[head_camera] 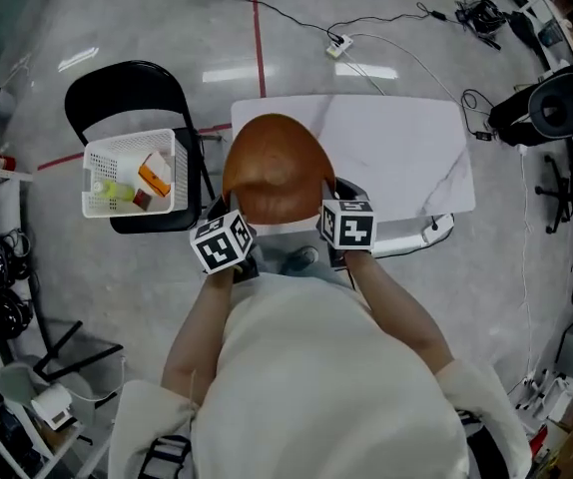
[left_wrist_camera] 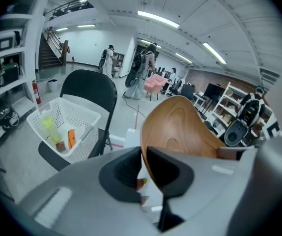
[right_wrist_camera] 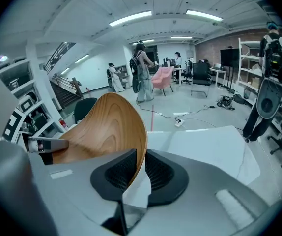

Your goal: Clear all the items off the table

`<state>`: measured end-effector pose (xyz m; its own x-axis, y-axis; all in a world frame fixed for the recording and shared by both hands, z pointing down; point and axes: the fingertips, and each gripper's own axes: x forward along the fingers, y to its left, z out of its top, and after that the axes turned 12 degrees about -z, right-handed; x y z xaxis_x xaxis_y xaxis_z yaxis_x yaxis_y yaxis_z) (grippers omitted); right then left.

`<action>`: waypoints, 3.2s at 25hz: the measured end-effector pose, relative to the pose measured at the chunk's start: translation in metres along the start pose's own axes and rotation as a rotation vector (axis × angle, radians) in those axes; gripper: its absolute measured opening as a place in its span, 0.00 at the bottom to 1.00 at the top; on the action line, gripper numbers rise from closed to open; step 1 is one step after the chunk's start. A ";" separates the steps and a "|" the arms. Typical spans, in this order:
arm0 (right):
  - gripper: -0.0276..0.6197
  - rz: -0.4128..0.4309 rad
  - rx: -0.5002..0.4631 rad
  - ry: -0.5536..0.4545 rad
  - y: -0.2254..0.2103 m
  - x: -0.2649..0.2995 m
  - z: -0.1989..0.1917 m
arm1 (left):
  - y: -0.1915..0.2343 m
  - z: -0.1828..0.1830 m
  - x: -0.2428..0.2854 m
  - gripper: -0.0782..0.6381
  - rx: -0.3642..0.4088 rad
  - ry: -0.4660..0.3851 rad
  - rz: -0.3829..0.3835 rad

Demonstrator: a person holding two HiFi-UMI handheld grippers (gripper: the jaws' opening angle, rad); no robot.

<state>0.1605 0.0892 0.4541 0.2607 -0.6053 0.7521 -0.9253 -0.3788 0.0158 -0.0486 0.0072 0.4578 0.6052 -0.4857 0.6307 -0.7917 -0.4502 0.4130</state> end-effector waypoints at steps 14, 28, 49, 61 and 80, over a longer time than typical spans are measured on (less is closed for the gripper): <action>0.13 0.179 -0.163 0.014 0.189 0.047 0.052 | 0.164 0.057 -0.060 0.16 -0.123 -0.085 0.172; 0.13 0.307 -0.317 0.069 0.348 0.086 0.056 | 0.303 0.058 -0.104 0.16 -0.265 -0.108 0.316; 0.13 0.277 -0.387 0.174 0.422 0.157 0.036 | 0.400 0.040 -0.068 0.17 -0.332 -0.021 0.350; 0.14 0.285 -0.409 0.190 0.446 0.178 0.030 | 0.426 0.028 -0.055 0.21 -0.300 0.060 0.357; 0.10 0.324 -0.453 0.123 0.468 0.164 0.036 | 0.416 0.047 -0.056 0.28 -0.231 0.038 0.301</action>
<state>-0.2202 -0.2129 0.5612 -0.0648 -0.5443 0.8364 -0.9854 0.1671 0.0324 -0.4081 -0.1882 0.5631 0.3426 -0.5401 0.7687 -0.9342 -0.1091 0.3397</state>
